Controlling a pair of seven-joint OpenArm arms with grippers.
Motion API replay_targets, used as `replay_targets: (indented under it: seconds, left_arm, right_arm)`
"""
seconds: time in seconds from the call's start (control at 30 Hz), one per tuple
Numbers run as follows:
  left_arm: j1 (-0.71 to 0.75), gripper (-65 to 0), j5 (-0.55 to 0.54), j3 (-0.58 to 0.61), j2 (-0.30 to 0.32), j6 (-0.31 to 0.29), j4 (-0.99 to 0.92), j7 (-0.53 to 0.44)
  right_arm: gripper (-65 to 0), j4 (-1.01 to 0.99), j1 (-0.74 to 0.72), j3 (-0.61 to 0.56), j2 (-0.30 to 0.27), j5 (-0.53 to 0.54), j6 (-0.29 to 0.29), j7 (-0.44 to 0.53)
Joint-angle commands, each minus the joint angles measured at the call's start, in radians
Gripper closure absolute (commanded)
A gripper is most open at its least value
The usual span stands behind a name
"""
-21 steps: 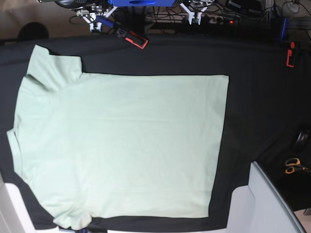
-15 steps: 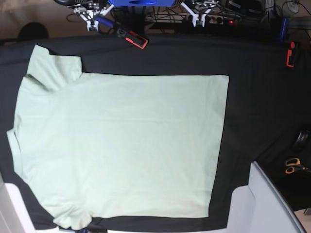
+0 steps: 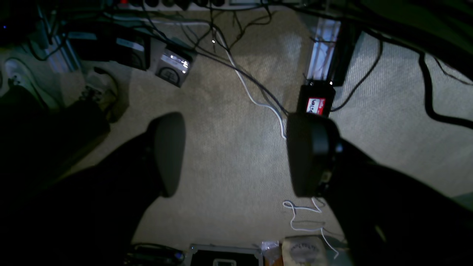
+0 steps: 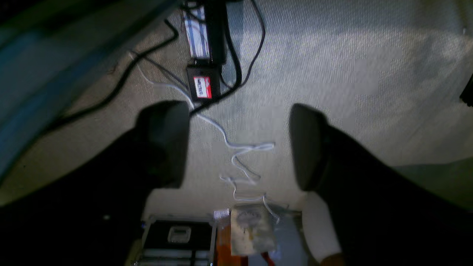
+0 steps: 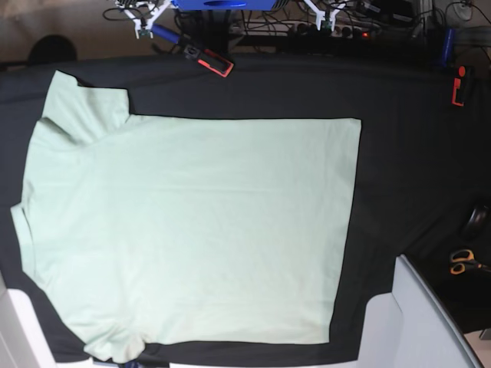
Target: Fold the T-shirt properly
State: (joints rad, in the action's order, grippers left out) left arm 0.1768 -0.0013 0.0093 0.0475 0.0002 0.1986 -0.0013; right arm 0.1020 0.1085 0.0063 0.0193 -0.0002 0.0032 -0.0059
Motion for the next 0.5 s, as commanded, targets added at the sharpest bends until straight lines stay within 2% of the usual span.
replay_targets:
  seconds: [0.0,0.07,0.13,0.23,0.27,0.3,0.33,0.47]
  left_arm:
    - [0.008,-42.5,-0.003,-0.001,0.001,0.005,0.0,-0.004]
    - [0.008,-42.2,-0.003,-0.004,0.001,0.005,0.0,-0.004]
    - [0.008,-37.1,-0.003,-0.006,-0.001,0.005,-0.001,-0.003]
    - [0.02,-17.3,-0.004,-0.009,-0.001,0.005,0.002,-0.004]
    - [0.02,-10.2,-0.004,-0.009,-0.001,0.005,0.0,-0.004]
    - [0.022,-3.4,-0.004,-0.009,-0.001,0.005,0.0,-0.004]
    - [0.022,0.0,-0.004,-0.009,-0.001,0.005,-0.001,-0.004]
    - [0.034,0.0,-0.004,-0.009,0.001,0.005,0.005,-0.004]
  right_arm:
    - [-32.9,0.003,0.001,0.002,0.001,-0.002,0.004,0.005]
    - [-26.4,0.005,0.001,0.002,0.0,-0.002,0.004,0.005]
    - [-17.3,0.005,0.001,0.002,0.0,-0.002,0.004,0.004]
    - [-2.8,0.005,0.001,0.002,0.0,-0.002,0.004,0.001]
    - [0.0,0.005,0.001,0.002,0.0,-0.002,0.004,0.001]
    - [0.0,0.005,0.001,0.002,0.0,-0.002,0.004,0.001]
    - [-0.1,0.005,0.001,0.002,0.0,-0.002,0.004,0.001]
    - [-0.3,0.005,0.001,0.002,0.0,-0.002,0.004,0.004]
